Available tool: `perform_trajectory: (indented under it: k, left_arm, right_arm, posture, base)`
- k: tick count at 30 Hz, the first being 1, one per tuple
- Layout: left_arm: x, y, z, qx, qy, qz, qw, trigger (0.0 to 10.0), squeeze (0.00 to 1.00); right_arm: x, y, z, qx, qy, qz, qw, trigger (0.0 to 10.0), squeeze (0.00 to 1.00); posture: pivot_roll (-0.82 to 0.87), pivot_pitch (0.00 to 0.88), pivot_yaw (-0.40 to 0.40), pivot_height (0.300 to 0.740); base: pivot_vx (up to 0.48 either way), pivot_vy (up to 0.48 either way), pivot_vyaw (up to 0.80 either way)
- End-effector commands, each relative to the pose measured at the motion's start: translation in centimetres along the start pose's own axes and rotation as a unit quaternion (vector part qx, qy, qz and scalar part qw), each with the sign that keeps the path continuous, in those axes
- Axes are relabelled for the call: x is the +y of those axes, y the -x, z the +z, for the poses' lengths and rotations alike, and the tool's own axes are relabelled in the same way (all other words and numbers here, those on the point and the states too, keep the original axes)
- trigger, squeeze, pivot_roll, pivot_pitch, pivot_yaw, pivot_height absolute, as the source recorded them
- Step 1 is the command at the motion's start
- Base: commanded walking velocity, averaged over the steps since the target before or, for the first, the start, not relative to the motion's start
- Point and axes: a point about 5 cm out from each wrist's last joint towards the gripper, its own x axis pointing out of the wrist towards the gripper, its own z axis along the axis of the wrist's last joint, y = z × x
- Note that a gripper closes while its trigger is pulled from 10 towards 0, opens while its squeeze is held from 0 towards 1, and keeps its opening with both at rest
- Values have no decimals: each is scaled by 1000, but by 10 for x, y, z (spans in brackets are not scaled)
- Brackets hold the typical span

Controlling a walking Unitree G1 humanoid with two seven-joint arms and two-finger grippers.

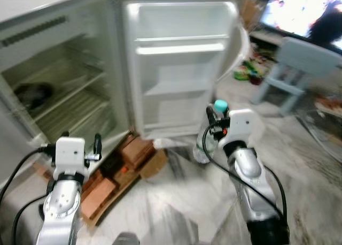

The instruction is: Restocking fridge

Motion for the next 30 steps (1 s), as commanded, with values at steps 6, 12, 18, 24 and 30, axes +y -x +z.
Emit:
perform_trajectory:
  k: [6,12,18,24,30]
  left_arm:
    - [-1,-6,8,-20,-20,-21,999,10000,0]
    - [2,-14,10,-14,-33,-12,999,10000,0]
    - [-1,-8,7,-5,-20,-13,1000,10000,0]
    - [-4,-5,6,1,-16,-12,1000,10000,0]
    - [-5,-5,6,2,-16,-14,1000,10000,0]
  right_arm:
    - [-14,-4,4,-10,9,-38,999,10000,0]
    - [-5,-5,8,-23,26,4,999,10000,0]
    - [-5,-2,7,-21,17,9,1000,10000,0]
    - [-2,-2,5,-18,14,21,1000,10000,0]
    - [0,-6,8,-22,14,25,999,10000,0]
  posture:
    - [135,16,-57,740]
    - [131,28,-67,740]
    - [131,45,-72,740]
    - [138,55,-81,740]
    - [133,61,-81,740]
  base:
    - [194,-354,0]
    - [439,0,267]
    - [454,0,772]
    - [480,0,598]
    - [480,0,147]
